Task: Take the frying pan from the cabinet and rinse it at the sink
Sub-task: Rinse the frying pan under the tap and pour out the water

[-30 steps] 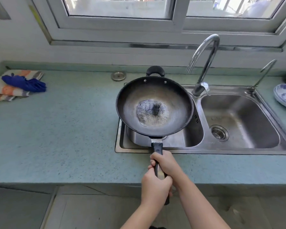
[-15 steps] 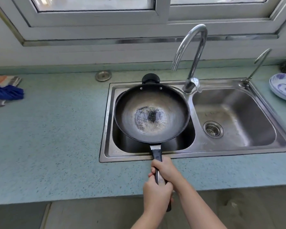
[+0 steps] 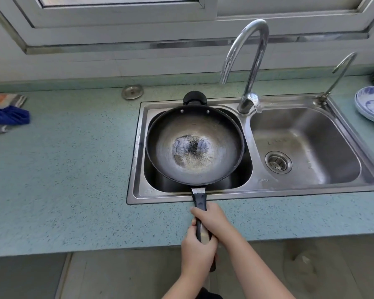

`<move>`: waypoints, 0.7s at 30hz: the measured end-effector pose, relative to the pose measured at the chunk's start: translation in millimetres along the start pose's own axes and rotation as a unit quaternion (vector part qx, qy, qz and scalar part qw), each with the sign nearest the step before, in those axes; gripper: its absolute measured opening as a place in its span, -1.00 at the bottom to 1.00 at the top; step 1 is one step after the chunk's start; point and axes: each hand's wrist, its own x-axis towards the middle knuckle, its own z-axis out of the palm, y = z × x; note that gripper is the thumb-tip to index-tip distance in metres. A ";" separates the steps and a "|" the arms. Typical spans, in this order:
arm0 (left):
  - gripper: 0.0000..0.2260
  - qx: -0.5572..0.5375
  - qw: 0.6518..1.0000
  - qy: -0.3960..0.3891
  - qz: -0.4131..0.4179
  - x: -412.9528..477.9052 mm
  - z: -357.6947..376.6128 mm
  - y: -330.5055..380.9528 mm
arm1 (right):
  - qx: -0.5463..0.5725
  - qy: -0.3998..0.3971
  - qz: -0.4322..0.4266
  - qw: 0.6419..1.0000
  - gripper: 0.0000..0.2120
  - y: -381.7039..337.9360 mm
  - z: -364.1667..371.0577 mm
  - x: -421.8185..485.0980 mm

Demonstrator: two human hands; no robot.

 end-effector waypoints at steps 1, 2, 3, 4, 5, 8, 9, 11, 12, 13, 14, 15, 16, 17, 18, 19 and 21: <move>-0.71 0.003 1.000 -0.002 0.006 -1.5 -2.3 1.1 | -0.007 0.005 -0.004 1.000 -0.71 0.1 1.0 -2.0; -0.72 0.005 1.000 -0.007 0.011 -3.5 -4.3 2.1 | -0.011 0.007 -0.003 1.000 -0.71 0.9 2.2 -3.7; -0.71 0.008 1.000 -0.011 0.015 -5.3 -6.1 2.3 | -0.011 0.009 0.000 1.000 -0.70 1.7 3.0 -5.8; -0.69 0.013 1.000 -0.014 0.019 -6.2 -7.5 1.0 | -0.004 0.009 0.007 1.000 -0.71 1.9 3.8 -8.5; -0.68 0.018 0.999 -0.017 0.021 -6.7 -9.0 -1.1 | 0.004 0.008 0.014 1.000 -0.72 1.9 4.8 -11.1; -0.76 0.030 0.999 -0.034 0.009 -7.2 -15.2 -4.4 | -0.014 0.027 0.025 0.999 -0.75 0.8 7.1 -19.2; -0.76 0.036 0.998 -0.043 0.006 -7.1 -18.0 -5.3 | -0.027 0.041 0.025 0.998 -0.75 0.0 7.5 -23.2; -0.73 0.055 0.996 -0.065 0.009 -6.9 -23.3 -5.6 | -0.040 0.053 0.027 0.997 -0.82 -0.9 7.3 -32.2; -0.73 0.065 0.995 -0.075 0.015 -7.3 -25.7 -4.5 | -0.046 0.053 0.030 0.997 -0.89 -0.8 6.7 -36.9; -0.73 0.077 0.993 -0.084 0.025 -7.7 -28.1 -3.0 | -0.058 0.055 0.029 0.996 -0.91 -2.1 5.5 -42.5; -0.72 0.087 0.991 -0.093 0.036 -7.4 -30.3 -2.2 | -0.075 0.057 0.028 0.995 -0.82 -2.8 4.2 -46.7; -0.73 0.095 0.989 -0.102 0.048 -7.2 -32.4 -1.7 | -0.092 0.066 0.023 0.993 -0.74 -3.5 2.8 -51.0; -0.74 0.103 0.987 -0.109 0.058 -6.5 -34.3 -1.2 | -0.107 0.078 0.015 0.991 -0.70 -3.7 1.8 -54.5; -0.76 0.111 0.985 -0.115 0.067 -5.8 -36.5 -0.3 | -0.117 0.091 0.003 0.989 -0.68 -2.7 1.4 -58.0; -0.77 0.120 0.983 -0.118 0.076 -4.0 -37.9 -0.7 | -0.122 0.101 -0.007 0.987 -0.69 -1.8 1.8 -61.3; -0.78 0.132 0.980 -0.119 0.085 -1.5 -38.9 -1.8 | -0.127 0.110 -0.015 0.986 -0.70 0.1 2.9 -64.1; -0.81 0.162 0.974 -0.121 0.101 3.7 -40.6 -4.6 | -0.151 0.127 -0.033 0.980 -0.72 3.9 8.0 -68.3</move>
